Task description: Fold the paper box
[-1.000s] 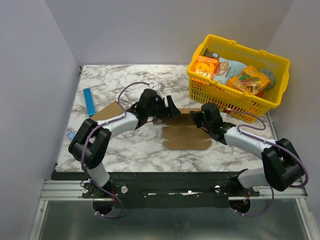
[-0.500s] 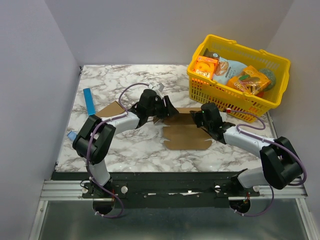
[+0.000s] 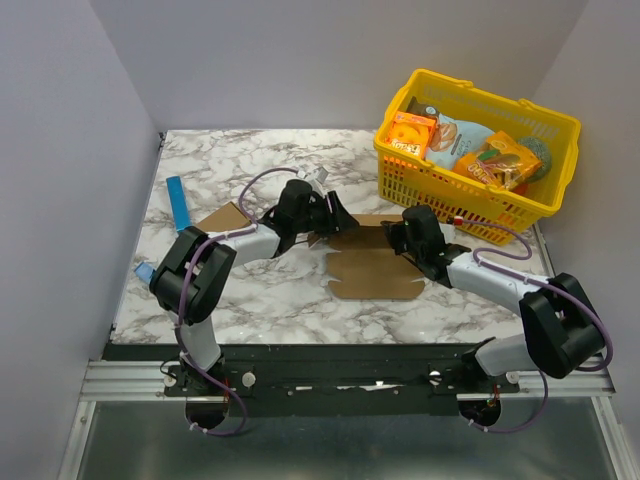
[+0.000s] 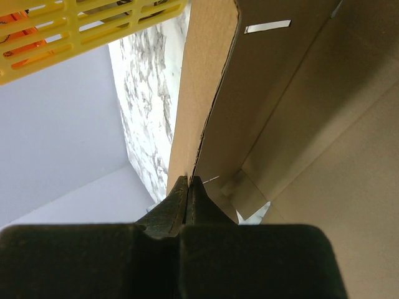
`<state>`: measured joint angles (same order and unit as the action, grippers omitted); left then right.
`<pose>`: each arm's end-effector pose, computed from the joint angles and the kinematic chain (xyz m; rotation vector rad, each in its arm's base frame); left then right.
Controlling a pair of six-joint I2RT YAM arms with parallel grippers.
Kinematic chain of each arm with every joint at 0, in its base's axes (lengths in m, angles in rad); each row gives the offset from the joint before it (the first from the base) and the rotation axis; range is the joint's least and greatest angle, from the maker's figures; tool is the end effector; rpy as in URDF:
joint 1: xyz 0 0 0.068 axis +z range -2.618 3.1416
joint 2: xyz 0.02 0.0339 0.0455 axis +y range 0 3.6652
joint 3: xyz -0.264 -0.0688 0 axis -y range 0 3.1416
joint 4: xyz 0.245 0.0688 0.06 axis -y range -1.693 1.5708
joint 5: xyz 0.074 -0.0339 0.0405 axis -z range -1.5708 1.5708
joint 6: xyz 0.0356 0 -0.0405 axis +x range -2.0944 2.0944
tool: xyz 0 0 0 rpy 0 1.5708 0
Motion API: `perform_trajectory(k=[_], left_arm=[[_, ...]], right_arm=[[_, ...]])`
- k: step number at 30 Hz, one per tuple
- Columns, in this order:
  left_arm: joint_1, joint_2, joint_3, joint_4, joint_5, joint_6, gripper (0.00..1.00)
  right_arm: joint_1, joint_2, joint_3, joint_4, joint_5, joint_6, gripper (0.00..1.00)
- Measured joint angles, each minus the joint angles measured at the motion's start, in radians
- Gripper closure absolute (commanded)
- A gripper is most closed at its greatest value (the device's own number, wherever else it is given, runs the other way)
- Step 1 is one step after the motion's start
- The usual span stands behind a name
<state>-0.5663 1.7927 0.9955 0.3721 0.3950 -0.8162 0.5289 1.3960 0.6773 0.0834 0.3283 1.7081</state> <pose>0.3214 -0.2206 0.1936 0.0075 2.2007 -1.2340 0.2516 0.1337 0.1934 1.4439 1.8111 0.8816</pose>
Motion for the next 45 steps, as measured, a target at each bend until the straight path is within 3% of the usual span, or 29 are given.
perform_trajectory(k=[6, 14, 29, 34, 39, 45], left_arm=[[0.032, -0.031, -0.079, 0.023, 0.0, 0.012, 0.18], [0.052, -0.113, -0.137, -0.02, -0.044, 0.075, 0.21], [0.03, -0.029, -0.145, -0.071, -0.106, 0.12, 0.45], [0.025, 0.014, -0.138, -0.061, -0.111, 0.121, 0.61], [0.002, 0.042, -0.105, -0.053, -0.115, 0.127, 0.67], [-0.052, 0.059, -0.052, -0.07, -0.166, 0.156, 0.67]], right_arm=[[0.0, -0.001, 0.0, 0.0, 0.0, 0.0, 0.99], [0.0, -0.001, 0.0, 0.0, 0.0, 0.0, 0.99], [0.0, -0.001, 0.0, 0.0, -0.001, 0.0, 0.99], [0.0, -0.001, 0.001, 0.0, -0.001, 0.0, 0.99], [0.0, 0.007, 0.006, 0.0, 0.0, 0.0, 0.99], [0.0, 0.013, 0.01, 0.0, 0.0, -0.001, 0.99]])
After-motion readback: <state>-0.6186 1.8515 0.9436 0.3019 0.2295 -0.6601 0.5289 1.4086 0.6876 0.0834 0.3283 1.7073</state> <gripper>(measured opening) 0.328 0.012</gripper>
